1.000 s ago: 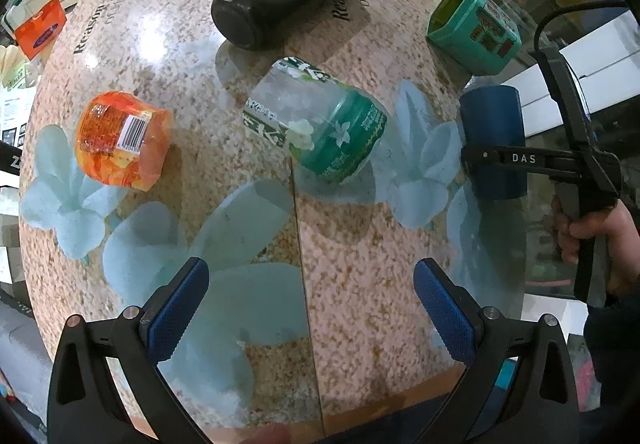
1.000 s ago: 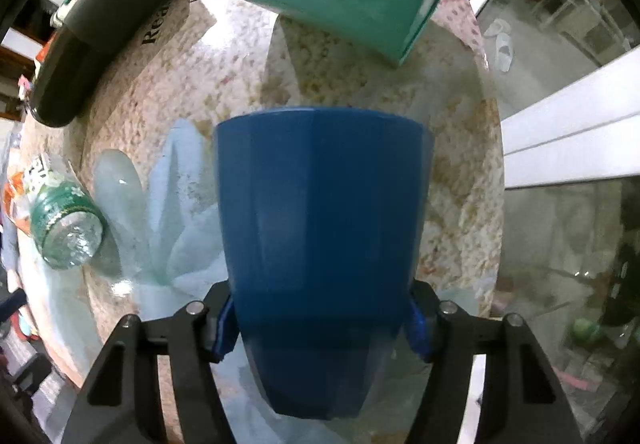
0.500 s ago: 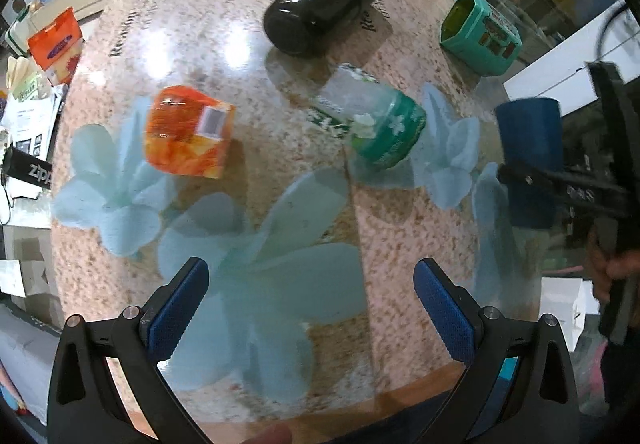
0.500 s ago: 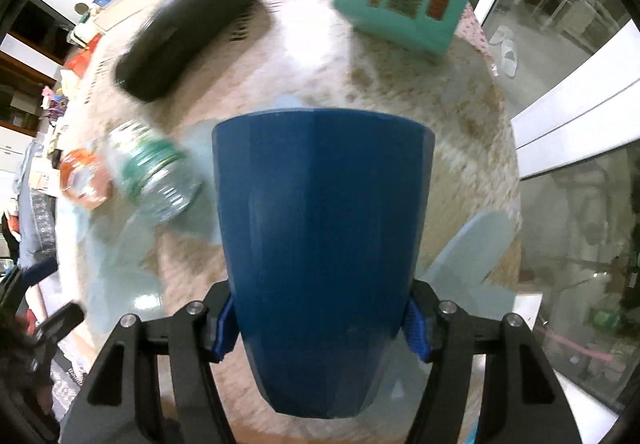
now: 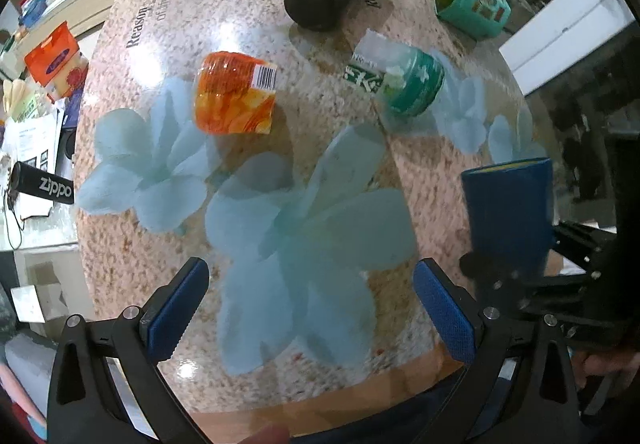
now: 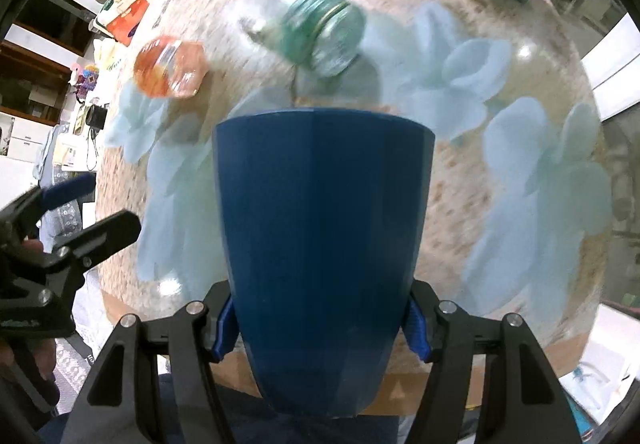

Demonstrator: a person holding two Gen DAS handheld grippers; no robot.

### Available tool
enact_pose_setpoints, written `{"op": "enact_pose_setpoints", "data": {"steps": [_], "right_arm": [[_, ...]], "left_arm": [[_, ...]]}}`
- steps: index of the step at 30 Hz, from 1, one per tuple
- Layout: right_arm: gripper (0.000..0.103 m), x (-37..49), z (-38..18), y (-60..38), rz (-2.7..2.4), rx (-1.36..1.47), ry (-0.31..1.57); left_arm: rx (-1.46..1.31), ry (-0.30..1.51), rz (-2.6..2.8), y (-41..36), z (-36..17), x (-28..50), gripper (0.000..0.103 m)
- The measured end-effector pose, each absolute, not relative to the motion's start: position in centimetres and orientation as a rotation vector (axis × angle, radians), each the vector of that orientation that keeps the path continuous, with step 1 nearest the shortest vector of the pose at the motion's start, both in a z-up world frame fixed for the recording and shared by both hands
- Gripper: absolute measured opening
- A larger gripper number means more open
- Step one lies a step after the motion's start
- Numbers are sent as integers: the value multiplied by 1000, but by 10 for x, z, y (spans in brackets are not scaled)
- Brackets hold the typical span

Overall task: Flip cup upright
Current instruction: 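Lift the blue cup with the right tool toward the left tool, then close the left tool on the cup rim while the right tool opens and releases it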

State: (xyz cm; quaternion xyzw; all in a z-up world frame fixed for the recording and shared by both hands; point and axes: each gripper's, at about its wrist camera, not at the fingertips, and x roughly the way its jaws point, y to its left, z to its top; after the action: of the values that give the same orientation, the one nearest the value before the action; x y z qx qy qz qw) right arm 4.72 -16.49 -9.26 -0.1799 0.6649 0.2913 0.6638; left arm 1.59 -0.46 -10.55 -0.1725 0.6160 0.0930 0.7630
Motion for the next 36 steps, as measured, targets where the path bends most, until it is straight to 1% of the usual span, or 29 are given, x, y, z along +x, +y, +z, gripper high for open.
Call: {"op": "enact_pose_setpoints", "data": {"steps": [10,18,25,26,28,29,30,32,36], "right_arm": [[63,28,-120,-153,641,-459,1508],[64,34,-124,-152,628,-488,1499],[65,25,-139,-119,619,-513,1483],[67,23,-141,-115,616,-514,1484],[77,22,-140,-111,617,-504,1483],[84,18,-143,-103,617,-496,1479],[90,16,-142,-105,619,-490,1475],[92,17,-137,-108,617,-483,1467],[92,18,-132,-111,611,-482,1457]], "left_arm": [[-395,1352,177,5,-116,3,103],[-360,1368,169,3,-122,0,103],[-370,1391,178,3,-126,-3,103],[-374,1392,177,4,-126,-4,103],[-387,1393,170,4,-125,-5,103],[-389,1391,167,4,-125,-5,103],[-392,1385,164,4,-123,-5,103],[-402,1374,161,5,-119,-6,103],[-414,1359,149,6,-114,-7,103]]}}
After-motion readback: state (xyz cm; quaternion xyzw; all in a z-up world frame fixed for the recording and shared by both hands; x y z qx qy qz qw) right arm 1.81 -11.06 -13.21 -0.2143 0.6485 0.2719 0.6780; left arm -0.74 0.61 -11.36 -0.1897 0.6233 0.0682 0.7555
